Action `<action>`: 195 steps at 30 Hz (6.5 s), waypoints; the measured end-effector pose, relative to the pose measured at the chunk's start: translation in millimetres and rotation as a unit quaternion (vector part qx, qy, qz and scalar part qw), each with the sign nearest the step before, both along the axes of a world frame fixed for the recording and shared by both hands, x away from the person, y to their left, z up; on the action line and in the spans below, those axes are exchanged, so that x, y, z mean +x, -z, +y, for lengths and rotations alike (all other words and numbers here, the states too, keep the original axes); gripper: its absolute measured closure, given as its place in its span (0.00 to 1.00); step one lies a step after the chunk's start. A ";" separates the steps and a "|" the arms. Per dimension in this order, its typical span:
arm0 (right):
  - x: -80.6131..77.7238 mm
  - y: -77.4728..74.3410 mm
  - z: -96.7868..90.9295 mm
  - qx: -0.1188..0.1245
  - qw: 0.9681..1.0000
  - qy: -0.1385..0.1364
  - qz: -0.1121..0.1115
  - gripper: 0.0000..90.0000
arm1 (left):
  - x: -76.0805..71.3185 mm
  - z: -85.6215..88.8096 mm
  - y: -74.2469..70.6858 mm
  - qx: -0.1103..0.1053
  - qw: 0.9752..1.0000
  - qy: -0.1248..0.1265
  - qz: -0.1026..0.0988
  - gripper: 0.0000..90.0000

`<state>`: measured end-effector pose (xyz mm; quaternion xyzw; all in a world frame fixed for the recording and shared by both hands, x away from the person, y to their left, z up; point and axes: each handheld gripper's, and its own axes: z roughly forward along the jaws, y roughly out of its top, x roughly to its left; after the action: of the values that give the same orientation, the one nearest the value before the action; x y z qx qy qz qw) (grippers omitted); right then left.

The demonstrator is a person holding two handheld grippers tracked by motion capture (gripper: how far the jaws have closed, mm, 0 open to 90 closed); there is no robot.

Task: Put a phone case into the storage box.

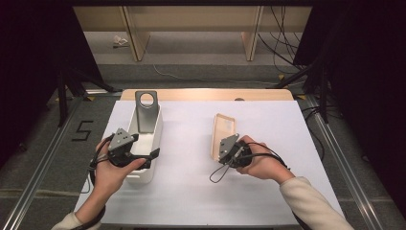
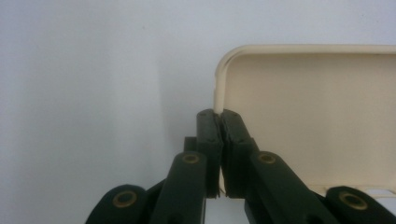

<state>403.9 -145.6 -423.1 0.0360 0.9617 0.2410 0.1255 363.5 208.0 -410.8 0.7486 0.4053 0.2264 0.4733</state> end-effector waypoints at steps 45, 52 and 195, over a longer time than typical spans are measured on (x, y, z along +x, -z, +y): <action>-39.1 -7.3 -23.2 0.124 0.992 -0.013 0.029 0.98 | 29.9 -67.3 -34.5 -0.006 0.997 0.079 0.016 0.11; -40.6 -7.8 -23.2 0.126 0.992 -0.011 0.029 0.98 | 40.0 -94.4 -40.8 0.005 0.995 0.097 0.022 0.12; -35.6 -13.0 -78.6 0.285 0.934 0.213 -0.011 0.23 | 77.5 -89.9 -87.2 -0.072 0.997 0.030 -0.007 0.91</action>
<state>368.3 -224.2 -410.1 0.2720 0.8210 0.4729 0.1686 441.0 118.1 -323.7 0.7229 0.3948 0.1876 0.5351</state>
